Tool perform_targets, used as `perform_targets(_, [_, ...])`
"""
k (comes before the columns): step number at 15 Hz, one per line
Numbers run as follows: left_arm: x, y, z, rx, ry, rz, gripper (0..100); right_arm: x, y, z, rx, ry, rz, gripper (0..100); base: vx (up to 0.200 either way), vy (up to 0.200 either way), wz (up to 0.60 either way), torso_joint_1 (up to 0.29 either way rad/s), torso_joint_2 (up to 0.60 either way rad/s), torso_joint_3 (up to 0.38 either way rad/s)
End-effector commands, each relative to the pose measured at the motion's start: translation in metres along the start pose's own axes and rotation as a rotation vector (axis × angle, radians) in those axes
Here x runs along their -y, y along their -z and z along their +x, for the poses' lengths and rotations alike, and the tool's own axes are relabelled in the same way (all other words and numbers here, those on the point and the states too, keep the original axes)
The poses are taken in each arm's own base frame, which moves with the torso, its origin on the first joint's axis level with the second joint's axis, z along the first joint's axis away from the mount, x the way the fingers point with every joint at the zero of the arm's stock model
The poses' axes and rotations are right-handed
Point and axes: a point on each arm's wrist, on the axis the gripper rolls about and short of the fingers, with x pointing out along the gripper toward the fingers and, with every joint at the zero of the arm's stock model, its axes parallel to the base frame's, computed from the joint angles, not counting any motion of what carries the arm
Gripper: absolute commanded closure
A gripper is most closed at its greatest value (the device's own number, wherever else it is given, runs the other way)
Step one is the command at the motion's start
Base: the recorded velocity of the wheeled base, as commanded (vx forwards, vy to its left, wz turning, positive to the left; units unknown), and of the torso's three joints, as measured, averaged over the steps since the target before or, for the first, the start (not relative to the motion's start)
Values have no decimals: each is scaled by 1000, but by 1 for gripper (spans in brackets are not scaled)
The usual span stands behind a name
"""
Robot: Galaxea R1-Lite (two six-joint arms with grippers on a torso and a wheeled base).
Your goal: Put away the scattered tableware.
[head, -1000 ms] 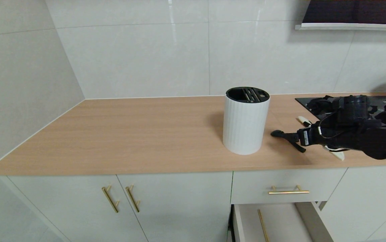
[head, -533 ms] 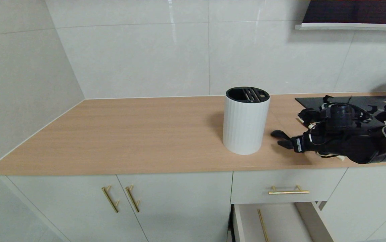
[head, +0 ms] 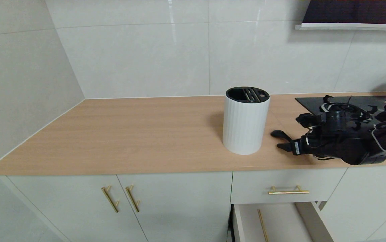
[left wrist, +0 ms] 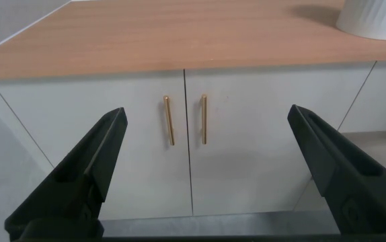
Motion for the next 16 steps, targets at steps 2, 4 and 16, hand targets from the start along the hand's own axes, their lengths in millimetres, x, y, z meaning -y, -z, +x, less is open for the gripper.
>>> perform_targets(2, [0, 0, 0, 0, 1, 0, 0, 1, 3, 4, -8, 0, 3, 100, 0, 0, 0, 0, 0, 0])
perform_targets(4, [0, 0, 0, -1, 1, 0, 0, 2, 3, 7, -8, 0, 3, 100, 0, 0, 0, 0, 0, 0])
perform_targets(16, [0, 0, 0, -1, 1, 0, 0, -16, -23, -132, 5, 71, 130, 100, 0, 0, 0, 0, 0, 0])
